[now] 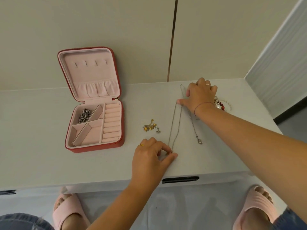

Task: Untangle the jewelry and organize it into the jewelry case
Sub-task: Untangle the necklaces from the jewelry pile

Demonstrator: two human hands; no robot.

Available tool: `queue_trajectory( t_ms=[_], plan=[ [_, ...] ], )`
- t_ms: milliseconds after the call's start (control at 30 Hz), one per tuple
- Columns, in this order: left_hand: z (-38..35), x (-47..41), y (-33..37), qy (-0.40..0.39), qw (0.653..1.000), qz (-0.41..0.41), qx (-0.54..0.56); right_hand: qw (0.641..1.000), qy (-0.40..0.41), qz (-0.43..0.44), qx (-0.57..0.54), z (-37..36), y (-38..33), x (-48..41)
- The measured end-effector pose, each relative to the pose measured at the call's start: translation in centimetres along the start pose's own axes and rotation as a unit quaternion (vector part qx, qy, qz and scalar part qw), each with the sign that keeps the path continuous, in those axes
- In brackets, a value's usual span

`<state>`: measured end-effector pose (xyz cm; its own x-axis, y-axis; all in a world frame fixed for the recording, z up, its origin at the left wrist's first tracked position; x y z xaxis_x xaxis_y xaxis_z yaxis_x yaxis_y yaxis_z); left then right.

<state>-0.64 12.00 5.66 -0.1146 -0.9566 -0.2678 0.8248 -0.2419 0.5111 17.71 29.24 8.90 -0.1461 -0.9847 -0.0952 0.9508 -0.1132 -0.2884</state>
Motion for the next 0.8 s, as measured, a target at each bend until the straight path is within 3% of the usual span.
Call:
queue_trajectory(
  t_ms=[167, 267, 400, 600, 800],
  plan=[
    [1.5, -1.4, -0.9, 0.006, 0.998, 0.022, 0.066, 0.989, -0.020, 0.050, -0.134, 1.7, -1.1, 3.3],
    [2.4, -4.7, -1.5, 0.000, 0.999, -0.030, 0.038, 0.970, -0.048, 0.134, -0.195, 2.4, -1.5, 9.1],
    [1.0, -9.5, -1.1, -0.140, 0.975, -0.140, -0.099, 0.940, -0.053, 0.221, -0.255, 1.4, -0.4, 17.0],
    [-2.1, -14.1, -0.1, -0.266, 0.906, -0.214, -0.249, 0.928, -0.081, 0.312, -0.187, 0.2, 0.6, 20.0],
    [-3.8, -15.6, 0.3, -0.275, 0.893, -0.208, -0.290, 0.936, -0.058, 0.325, -0.124, 0.1, 1.5, 20.0]
  ],
)
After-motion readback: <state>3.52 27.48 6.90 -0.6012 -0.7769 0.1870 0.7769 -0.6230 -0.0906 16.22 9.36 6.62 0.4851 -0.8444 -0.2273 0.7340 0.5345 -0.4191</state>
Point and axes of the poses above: each hand's wrist, its own x-axis away from the middle knuckle, its own z-axis out of the back of the hand, y = z × x, the point moved 2 cm from there along -x, towards the middle knuckle, and after that the axes turned 12 degrees about -x, right-handed, at the moved point
